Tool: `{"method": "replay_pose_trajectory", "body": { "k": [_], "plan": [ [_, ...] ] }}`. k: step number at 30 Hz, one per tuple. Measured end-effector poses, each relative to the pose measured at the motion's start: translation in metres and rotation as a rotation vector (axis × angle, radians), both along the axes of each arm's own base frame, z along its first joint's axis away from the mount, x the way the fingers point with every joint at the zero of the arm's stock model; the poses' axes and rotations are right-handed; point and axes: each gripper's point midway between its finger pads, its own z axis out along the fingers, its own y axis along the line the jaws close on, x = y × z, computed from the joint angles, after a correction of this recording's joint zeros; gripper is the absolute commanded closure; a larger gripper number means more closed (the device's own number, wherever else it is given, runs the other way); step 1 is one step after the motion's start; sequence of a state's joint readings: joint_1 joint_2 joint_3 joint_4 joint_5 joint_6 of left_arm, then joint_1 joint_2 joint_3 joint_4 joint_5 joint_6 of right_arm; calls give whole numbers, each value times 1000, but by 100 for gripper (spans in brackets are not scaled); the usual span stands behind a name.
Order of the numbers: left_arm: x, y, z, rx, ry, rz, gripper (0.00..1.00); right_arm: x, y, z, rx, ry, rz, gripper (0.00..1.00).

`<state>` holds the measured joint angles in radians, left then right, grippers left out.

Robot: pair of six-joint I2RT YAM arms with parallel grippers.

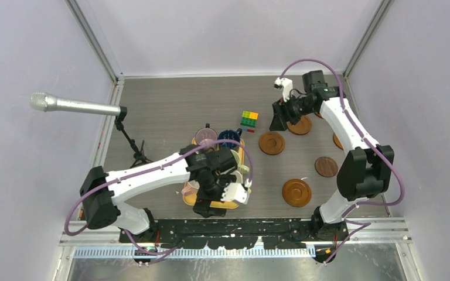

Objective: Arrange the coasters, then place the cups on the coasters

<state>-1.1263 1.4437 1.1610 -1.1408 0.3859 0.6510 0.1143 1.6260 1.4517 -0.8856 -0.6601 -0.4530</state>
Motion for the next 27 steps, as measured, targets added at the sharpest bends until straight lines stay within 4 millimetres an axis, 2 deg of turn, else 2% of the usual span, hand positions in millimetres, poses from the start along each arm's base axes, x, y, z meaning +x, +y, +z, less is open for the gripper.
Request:
{"method": "replay_pose_trajectory", "body": {
  "k": [4,9,13,15,20,27],
  "plan": [
    [18,2,34,-61,14,109,3,-1,27,-9,-28,-61,169,31],
    [59,4,82,-180,8,331,0,-3,64,-23,-70,-140,385,31],
    [94,9,121,-295,-18,513,0,0,85,-38,-122,-196,529,31],
    [101,10,136,-333,-28,568,0,4,95,-44,-146,-226,594,31],
    [102,16,153,-389,-8,658,0,20,107,-58,-201,-290,716,32],
    [123,36,165,-441,1,827,0,36,116,-69,-256,-356,850,34]
  ]
}}
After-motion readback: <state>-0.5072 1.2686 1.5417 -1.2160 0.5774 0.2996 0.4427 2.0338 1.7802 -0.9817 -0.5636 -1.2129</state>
